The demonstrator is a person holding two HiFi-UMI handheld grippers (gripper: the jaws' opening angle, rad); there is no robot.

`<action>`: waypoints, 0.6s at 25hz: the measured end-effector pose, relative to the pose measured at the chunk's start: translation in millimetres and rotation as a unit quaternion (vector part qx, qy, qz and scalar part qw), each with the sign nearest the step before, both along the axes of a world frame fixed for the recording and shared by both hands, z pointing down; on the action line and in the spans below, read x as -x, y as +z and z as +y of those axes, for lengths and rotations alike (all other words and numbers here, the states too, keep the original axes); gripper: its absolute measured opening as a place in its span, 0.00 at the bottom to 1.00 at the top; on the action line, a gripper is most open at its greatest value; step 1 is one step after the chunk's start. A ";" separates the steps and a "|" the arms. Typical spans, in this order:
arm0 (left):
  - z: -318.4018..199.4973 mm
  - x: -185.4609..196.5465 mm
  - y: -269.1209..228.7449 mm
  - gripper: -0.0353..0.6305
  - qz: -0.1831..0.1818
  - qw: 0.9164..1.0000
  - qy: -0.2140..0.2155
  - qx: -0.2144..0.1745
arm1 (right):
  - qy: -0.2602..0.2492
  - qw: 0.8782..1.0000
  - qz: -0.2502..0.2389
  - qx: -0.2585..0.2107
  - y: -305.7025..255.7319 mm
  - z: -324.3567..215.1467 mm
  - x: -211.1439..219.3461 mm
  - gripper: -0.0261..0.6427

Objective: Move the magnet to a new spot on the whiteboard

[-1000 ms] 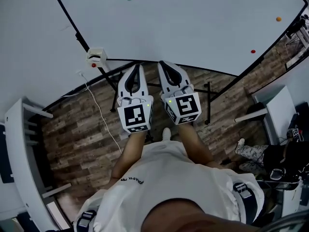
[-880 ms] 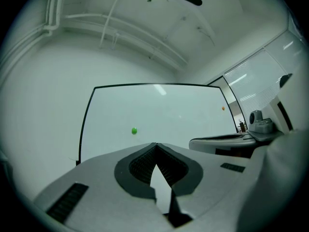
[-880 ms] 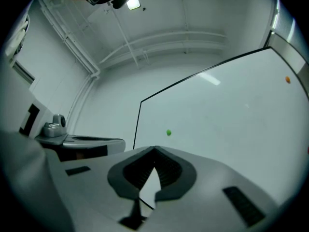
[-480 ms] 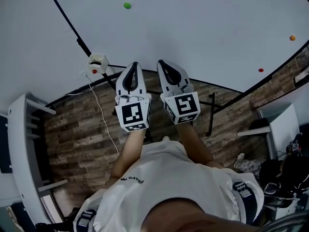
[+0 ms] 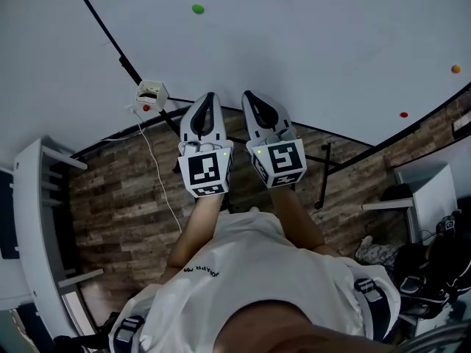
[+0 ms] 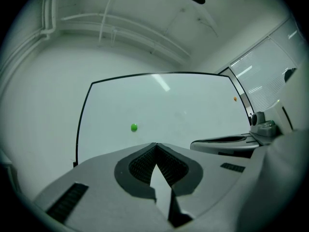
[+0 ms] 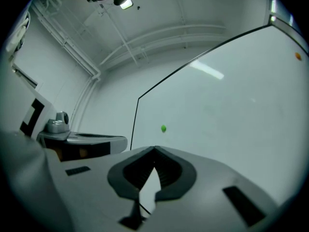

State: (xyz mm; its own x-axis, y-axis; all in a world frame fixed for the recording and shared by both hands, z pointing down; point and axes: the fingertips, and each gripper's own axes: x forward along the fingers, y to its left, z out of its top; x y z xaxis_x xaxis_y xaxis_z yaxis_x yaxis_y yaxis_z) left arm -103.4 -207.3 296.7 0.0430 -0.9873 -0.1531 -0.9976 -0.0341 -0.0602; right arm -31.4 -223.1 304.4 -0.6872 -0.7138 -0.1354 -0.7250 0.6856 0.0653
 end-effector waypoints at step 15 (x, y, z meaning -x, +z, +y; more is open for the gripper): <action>-46.1 23.1 -6.2 0.06 -0.002 0.999 0.043 0.008 | 0.034 0.999 0.005 0.001 7.2 -16.8 12.9 0.04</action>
State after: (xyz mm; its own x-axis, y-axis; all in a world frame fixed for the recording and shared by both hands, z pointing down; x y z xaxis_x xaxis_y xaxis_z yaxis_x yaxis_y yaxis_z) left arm -126.5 -253.4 290.5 0.1286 -0.9822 -0.1367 -0.9907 -0.1210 -0.0627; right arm -44.3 -239.8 311.6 -0.6386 -0.7591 -0.1266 -0.7691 0.6350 0.0721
